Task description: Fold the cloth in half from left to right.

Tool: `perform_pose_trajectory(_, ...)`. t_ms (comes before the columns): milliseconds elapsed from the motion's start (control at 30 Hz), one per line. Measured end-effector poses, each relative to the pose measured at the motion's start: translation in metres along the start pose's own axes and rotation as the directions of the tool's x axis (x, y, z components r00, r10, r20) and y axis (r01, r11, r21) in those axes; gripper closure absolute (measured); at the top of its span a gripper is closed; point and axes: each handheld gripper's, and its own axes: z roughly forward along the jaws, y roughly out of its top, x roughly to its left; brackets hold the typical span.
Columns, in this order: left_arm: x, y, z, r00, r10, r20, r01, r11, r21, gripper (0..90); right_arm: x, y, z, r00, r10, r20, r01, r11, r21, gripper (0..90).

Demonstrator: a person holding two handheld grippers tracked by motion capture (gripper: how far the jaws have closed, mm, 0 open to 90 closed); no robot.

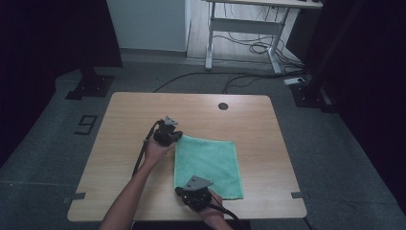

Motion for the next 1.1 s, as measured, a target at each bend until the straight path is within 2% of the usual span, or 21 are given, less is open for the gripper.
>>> perform_pose_trajectory(133, -0.003, 0.005, -0.005, 1.0, 0.006, 0.004, -0.006, 1.0, -0.006, 89.0, -0.002, 0.001, -0.001, 0.9996, 0.021, -0.018, -0.021, 1.0, -0.007, 88.2)
perform_pose_trajectory(433, -0.004, 0.011, -0.01, 0.9999, 0.0, 0.01, 0.0, 0.9999, -0.013, 89.1, -0.004, 0.008, -0.004, 0.9992, 0.031, -0.025, -0.032, 0.998, -0.055, 88.6)
perform_pose_trajectory(700, -0.008, 0.019, -0.019, 0.9998, 0.018, 0.011, -0.018, 0.9993, -0.032, 89.1, -0.002, 0.013, -0.009, 0.9993, 0.026, -0.026, -0.028, 0.996, -0.086, 88.7)
perform_pose_trajectory(1000, -0.007, 0.021, -0.021, 0.9998, 0.02, 0.006, -0.02, 0.9993, -0.032, 89.1, 0.0, 0.015, -0.008, 0.999, 0.033, -0.028, -0.036, 0.994, -0.1, 88.7)
perform_pose_trajectory(1100, -0.006, 0.025, -0.024, 0.9999, 0.016, 0.003, -0.016, 0.9991, -0.04, 89.1, 0.002, 0.021, -0.01, 0.9988, 0.034, -0.035, -0.038, 0.992, -0.12, 88.8)
